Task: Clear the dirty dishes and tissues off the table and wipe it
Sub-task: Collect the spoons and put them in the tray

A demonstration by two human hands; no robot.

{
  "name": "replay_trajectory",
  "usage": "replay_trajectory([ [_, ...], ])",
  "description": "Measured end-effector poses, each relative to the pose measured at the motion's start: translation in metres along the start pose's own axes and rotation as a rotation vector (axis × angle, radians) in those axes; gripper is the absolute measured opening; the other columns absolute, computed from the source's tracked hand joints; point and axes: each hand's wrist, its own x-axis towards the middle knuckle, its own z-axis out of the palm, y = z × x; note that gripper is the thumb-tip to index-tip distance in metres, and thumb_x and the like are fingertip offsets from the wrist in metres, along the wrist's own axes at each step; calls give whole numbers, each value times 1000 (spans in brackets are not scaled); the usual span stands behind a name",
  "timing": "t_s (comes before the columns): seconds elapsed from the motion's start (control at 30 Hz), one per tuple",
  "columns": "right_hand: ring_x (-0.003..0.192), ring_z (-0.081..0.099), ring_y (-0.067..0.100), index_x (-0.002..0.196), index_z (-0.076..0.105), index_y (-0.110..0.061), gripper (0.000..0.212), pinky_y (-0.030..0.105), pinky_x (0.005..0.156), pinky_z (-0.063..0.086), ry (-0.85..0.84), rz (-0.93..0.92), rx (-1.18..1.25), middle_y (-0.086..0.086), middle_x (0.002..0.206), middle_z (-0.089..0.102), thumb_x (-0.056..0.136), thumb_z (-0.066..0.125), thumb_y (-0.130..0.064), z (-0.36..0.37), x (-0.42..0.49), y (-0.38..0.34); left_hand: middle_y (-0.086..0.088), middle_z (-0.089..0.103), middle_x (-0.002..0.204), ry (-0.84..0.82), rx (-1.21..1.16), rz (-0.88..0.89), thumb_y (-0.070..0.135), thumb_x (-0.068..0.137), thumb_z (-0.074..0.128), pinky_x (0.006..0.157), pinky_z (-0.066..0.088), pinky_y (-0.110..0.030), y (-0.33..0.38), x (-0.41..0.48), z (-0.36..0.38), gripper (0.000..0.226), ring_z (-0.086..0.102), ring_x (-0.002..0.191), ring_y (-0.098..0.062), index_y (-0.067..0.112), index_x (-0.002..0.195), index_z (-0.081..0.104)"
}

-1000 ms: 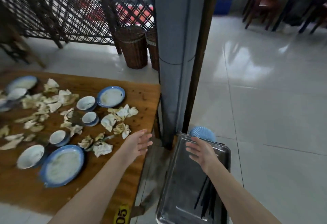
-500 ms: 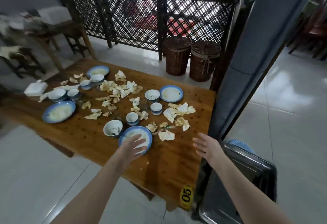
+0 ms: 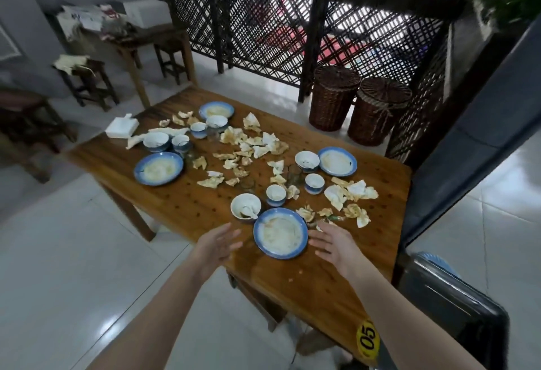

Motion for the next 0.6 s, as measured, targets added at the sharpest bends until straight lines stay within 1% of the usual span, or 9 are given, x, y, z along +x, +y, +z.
replay_trajectory([
  [0.1,97,63,21,128,53,-15,34,40,88,48,-21,23,-7,4,104,69,98,50,-29,16,10,1,1,61,126,1,-25,-27,38,95,53,111,27,-47,2,5,-13,54,60,103,-22,18,144,42],
  [0.17,95,63,21,125,54,-14,32,38,86,47,-41,42,-9,4,103,69,97,52,-29,29,17,3,-1,61,129,18,-41,-37,38,96,53,111,29,-48,5,9,-23,51,61,103,-22,19,142,44],
  [0.27,91,64,19,119,54,-16,26,37,85,45,-59,52,-22,3,101,69,97,52,-28,50,30,3,-2,65,122,51,-79,-27,36,95,55,111,33,-48,10,19,-40,47,63,104,-24,18,138,48],
  [0.37,93,64,20,111,57,-16,18,37,87,45,-73,88,-55,4,102,69,97,52,-26,70,43,3,-4,70,113,83,-126,-23,31,93,60,96,42,-42,12,26,-57,45,66,98,-24,13,133,53],
  [0.43,92,64,20,101,59,-16,12,36,87,46,-77,116,-61,5,100,69,96,52,-25,82,51,4,-5,70,110,97,-144,-19,29,93,60,90,43,-39,16,31,-67,43,66,95,-24,12,132,54],
  [0.5,91,64,20,95,60,-16,12,36,85,46,-82,132,-63,4,96,68,96,52,-25,93,61,7,-6,70,110,107,-151,-23,28,93,60,90,43,-39,21,39,-75,42,66,96,-25,12,131,55],
  [0.6,93,64,22,99,63,-11,15,35,82,48,-75,155,-79,7,96,69,92,58,-23,108,81,11,-6,70,109,124,-154,-32,28,94,60,92,43,-41,35,55,-87,40,66,96,-26,13,130,55],
])
